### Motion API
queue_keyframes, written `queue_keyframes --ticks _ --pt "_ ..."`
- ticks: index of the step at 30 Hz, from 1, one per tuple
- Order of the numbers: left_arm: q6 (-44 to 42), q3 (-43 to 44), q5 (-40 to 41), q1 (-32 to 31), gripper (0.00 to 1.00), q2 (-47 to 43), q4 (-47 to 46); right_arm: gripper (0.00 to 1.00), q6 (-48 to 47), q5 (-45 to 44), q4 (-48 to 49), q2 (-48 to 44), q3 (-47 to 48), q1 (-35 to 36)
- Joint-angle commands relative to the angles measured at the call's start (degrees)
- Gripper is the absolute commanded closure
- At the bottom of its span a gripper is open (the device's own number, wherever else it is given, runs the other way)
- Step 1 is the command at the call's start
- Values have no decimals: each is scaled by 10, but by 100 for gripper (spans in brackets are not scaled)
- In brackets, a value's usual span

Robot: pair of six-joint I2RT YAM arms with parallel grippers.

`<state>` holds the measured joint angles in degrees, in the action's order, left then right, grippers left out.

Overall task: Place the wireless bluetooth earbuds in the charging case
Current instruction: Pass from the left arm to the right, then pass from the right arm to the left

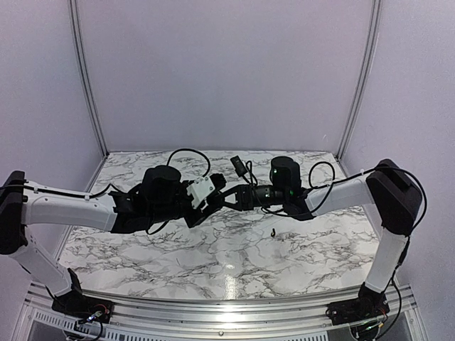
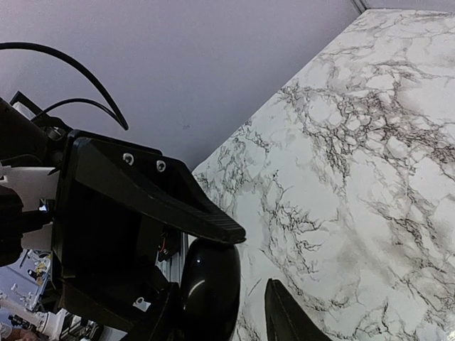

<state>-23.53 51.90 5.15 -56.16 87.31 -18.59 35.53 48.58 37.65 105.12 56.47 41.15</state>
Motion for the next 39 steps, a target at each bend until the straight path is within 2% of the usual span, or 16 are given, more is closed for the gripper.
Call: queue_keyframes --ticks 1,7,12,17,22,27,33,39 --pt "-4 0 11 -4 60 -10 -23 61 -4 4 3 8 20 7" --pt "-6 -4 24 -3 58 -15 -24 80 -19 10 -15 6 22 8" --pt "12 -16 8 -3 33 -37 -23 91 -58 18 -40 -10 25 7" --pt "38 -57 -78 -3 27 -94 -23 99 -102 43 -44 -24 22 5" --pt "86 -79 -126 5 28 -134 -15 100 -153 66 -53 -45 14 6" --pt "154 -80 -201 34 37 -147 -11 100 -192 98 -56 -66 0 6" --pt "187 -75 -292 58 44 -147 -10 100 -255 117 -87 -97 -8 9" --pt "205 -68 -343 64 50 -137 -10 100 -289 129 -102 -117 -12 15"
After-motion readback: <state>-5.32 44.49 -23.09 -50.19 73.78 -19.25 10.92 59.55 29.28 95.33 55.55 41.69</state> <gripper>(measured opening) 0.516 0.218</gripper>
